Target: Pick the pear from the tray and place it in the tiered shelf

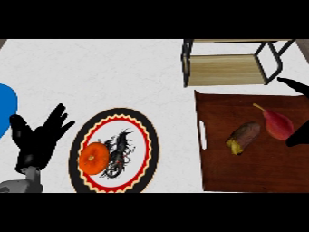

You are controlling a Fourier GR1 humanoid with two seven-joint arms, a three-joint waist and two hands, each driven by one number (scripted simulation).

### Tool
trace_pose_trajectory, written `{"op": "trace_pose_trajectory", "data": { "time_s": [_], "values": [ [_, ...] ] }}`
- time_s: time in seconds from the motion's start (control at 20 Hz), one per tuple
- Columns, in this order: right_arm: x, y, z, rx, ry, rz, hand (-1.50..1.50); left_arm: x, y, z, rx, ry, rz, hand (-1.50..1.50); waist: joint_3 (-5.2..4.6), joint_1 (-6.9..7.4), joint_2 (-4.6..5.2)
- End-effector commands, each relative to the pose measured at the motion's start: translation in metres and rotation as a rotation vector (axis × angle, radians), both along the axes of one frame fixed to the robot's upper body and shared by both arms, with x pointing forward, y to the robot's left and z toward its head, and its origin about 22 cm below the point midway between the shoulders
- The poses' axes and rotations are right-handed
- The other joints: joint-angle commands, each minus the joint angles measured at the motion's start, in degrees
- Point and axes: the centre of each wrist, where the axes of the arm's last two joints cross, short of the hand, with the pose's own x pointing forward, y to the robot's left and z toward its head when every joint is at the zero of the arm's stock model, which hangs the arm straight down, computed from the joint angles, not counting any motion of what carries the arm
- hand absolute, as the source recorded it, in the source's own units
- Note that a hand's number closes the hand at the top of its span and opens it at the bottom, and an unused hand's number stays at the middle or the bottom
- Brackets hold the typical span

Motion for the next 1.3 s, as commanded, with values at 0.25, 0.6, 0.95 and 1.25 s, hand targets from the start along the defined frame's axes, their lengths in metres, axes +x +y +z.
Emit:
{"op": "trace_pose_trajectory", "data": {
  "time_s": [0.25, 0.6, 0.95, 1.25],
  "values": [
    [0.005, 0.010, -0.030, -0.039, -0.009, -0.031, -1.50, -0.001, -0.017, -0.024, -0.004, 0.074, -0.010, 0.00, -0.34, 0.15, 0.44],
    [0.004, -0.003, -0.053, -0.115, -0.029, -0.055, -1.50, -0.009, -0.014, -0.017, -0.011, 0.072, 0.004, 0.00, -0.32, 0.30, 0.43],
    [0.032, 0.014, -0.062, -0.059, -0.076, -0.052, -1.50, 0.002, 0.002, -0.018, -0.020, 0.071, 0.001, 0.00, -0.32, 0.65, 0.62],
    [0.025, 0.017, -0.084, -0.053, -0.078, -0.021, -1.50, 0.002, 0.006, -0.015, -0.006, 0.059, 0.026, 0.00, -0.34, 0.21, 0.43]
  ]
}}
